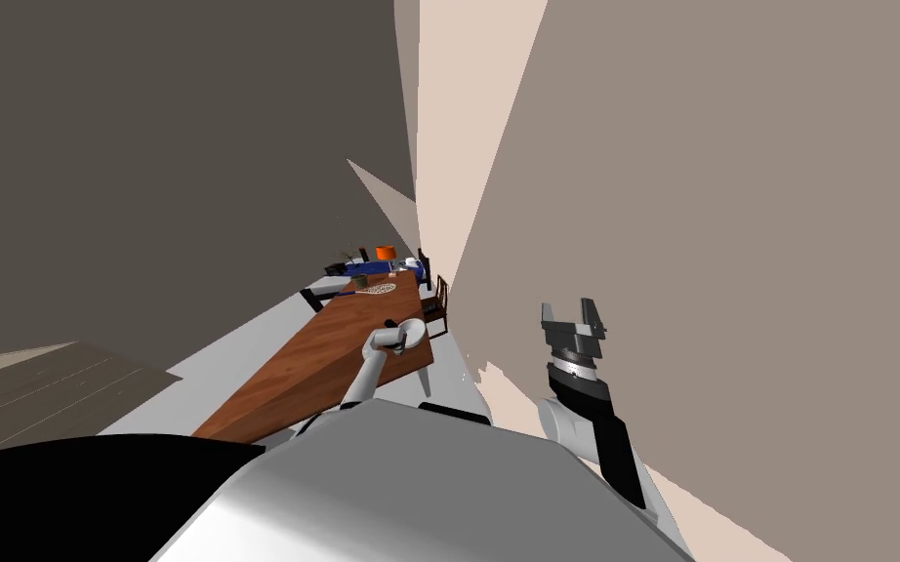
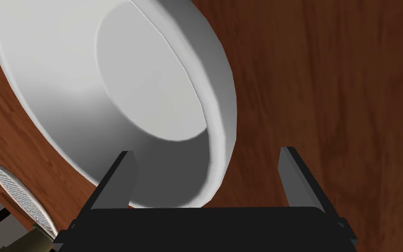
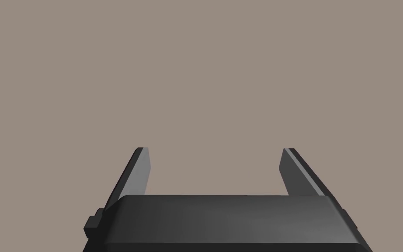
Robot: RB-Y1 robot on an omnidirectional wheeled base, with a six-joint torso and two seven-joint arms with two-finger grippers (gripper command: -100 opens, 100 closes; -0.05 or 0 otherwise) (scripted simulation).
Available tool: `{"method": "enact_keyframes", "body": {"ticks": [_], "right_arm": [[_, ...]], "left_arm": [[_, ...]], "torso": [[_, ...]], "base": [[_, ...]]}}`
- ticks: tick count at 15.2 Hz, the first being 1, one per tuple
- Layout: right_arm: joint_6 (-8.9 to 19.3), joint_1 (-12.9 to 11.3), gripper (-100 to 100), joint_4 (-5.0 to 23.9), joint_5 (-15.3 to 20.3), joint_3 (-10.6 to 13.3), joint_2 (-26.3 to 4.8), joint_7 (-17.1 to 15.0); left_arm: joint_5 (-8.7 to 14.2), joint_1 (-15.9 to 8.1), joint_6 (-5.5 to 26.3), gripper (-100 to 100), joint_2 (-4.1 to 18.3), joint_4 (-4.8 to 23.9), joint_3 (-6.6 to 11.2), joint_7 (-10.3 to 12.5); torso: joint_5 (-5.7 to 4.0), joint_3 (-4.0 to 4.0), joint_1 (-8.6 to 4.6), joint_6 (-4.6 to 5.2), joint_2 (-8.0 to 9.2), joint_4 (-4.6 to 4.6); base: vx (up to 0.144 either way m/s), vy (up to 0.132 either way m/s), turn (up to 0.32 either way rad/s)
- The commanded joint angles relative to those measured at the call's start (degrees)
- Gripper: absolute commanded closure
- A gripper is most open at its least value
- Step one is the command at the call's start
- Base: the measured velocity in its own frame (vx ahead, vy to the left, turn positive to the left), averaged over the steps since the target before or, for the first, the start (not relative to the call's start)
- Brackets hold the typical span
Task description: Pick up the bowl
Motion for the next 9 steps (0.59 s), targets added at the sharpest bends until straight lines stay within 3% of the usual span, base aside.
{"method": "enact_keyframes", "body": {"ticks": [1,3,9], "right_arm": [[0.0,0.0,0,0.0,0.0,0.0,0.0,0.0],[0.0,0.0,0,0.0,0.0,0.0,0.0,0.0],[0.0,0.0,0,0.0,0.0,0.0,0.0,0.0]], "left_arm": [[-0.1,-0.7,1.7,-100,-0.5,0.9,0.28,-0.1],[0.0,-0.6,1.2,-100,-0.3,1.1,0.32,-0.1],[0.3,-2.5,-3.0,-100,0.7,7.6,0.24,0.7]], "torso": [[0.0,0.0,0.0,0.0,0.0,0.0],[0.0,0.0,0.0,0.0,0.0,0.0],[0.03,0.04,0.17,-0.01,0.08,0.01]], "base": [[0.016,-0.024,-0.018],[0.01,-0.017,-0.014],[-0.003,0.008,-0.025]]}}
